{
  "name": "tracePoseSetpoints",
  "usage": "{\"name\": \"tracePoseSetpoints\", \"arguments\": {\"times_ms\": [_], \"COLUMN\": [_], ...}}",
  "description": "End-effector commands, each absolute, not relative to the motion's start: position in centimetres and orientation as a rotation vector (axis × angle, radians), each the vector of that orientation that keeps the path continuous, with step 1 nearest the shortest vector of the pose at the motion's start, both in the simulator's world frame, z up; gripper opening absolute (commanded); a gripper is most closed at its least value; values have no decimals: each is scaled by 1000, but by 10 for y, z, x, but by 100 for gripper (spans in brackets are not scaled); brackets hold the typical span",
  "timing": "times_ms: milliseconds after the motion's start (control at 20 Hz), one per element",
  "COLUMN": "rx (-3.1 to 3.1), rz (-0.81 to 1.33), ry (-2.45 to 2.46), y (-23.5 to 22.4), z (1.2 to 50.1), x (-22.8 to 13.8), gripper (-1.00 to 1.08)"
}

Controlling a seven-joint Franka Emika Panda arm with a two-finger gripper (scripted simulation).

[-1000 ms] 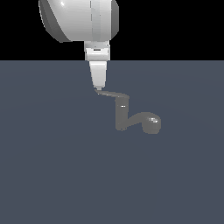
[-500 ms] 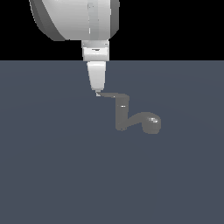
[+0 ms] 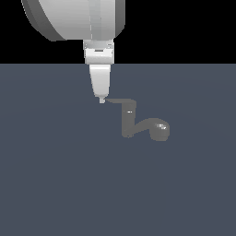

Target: Turn on the faucet by rotating a designated handle.

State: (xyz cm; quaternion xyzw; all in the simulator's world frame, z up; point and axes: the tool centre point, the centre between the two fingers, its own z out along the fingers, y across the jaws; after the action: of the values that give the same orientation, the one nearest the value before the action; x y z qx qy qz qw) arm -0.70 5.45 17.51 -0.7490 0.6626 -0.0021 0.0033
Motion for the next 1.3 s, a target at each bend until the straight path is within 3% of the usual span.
{"name": "tracePoseSetpoints", "arguments": {"times_ms": [0,950,1250], "rx": [-2344,-2345,-2352], "rz": [-5,0,-5], "ry": [2086,2090,2077], "y": [46,2,-13], "z": [174,173,174], "x": [-14,-67,-65], "gripper": [-100,-100,-100]}}
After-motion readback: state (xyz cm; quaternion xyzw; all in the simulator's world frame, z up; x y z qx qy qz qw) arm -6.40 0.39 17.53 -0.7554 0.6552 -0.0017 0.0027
